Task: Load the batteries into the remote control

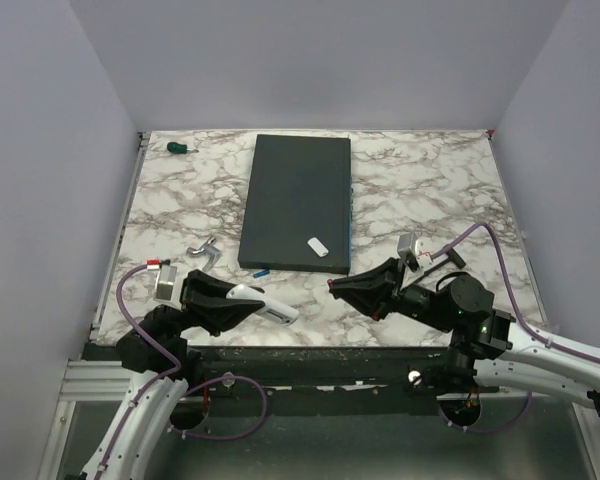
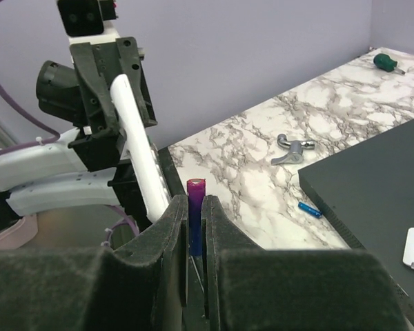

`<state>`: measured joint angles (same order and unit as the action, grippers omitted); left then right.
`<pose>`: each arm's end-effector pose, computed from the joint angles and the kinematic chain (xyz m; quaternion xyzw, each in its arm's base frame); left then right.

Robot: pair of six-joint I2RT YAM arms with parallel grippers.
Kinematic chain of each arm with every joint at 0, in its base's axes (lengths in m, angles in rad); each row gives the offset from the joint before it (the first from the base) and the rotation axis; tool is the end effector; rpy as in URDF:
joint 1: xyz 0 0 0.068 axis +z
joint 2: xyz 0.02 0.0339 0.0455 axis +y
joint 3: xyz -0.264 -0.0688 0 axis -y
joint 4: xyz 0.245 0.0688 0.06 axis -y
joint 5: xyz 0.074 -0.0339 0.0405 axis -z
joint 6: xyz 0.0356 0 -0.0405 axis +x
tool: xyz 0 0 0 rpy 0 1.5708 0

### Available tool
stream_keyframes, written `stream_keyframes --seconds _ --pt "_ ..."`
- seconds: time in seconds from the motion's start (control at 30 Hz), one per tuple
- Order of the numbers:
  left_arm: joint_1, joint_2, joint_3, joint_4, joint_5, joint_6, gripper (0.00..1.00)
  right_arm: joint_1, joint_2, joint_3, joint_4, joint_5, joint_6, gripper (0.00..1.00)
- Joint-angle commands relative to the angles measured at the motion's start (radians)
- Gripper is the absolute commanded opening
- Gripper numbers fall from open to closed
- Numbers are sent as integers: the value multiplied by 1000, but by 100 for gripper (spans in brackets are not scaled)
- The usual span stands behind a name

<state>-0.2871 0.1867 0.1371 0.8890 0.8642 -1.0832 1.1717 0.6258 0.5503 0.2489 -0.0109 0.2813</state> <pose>0.0625 -0.0467 0.2826 0.2346 0.4509 -0.6526 0.5619 0.0629 0.1502 0.3284 -0.2808 0.5787 0.5112 0.5700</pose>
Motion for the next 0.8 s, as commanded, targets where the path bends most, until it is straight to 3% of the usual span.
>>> stream_keyframes --seconds 0.0,0.23,0.5,0.67,0.77 --pt "6 -2 32 113 42 -41 0 4 -21 -7 -15 31 -23 1" --pt "6 1 54 92 6 -120 0 4 -44 2 -67 102 1 1" --pt "6 -20 109 -189 -100 -204 0 3 -58 3 -187 270 33 1" --pt "6 -54 164 -445 -194 -228 0 4 -78 -8 -198 325 53 1" --pt "6 -56 169 -487 -221 -260 0 4 -80 -10 -210 391 109 1"
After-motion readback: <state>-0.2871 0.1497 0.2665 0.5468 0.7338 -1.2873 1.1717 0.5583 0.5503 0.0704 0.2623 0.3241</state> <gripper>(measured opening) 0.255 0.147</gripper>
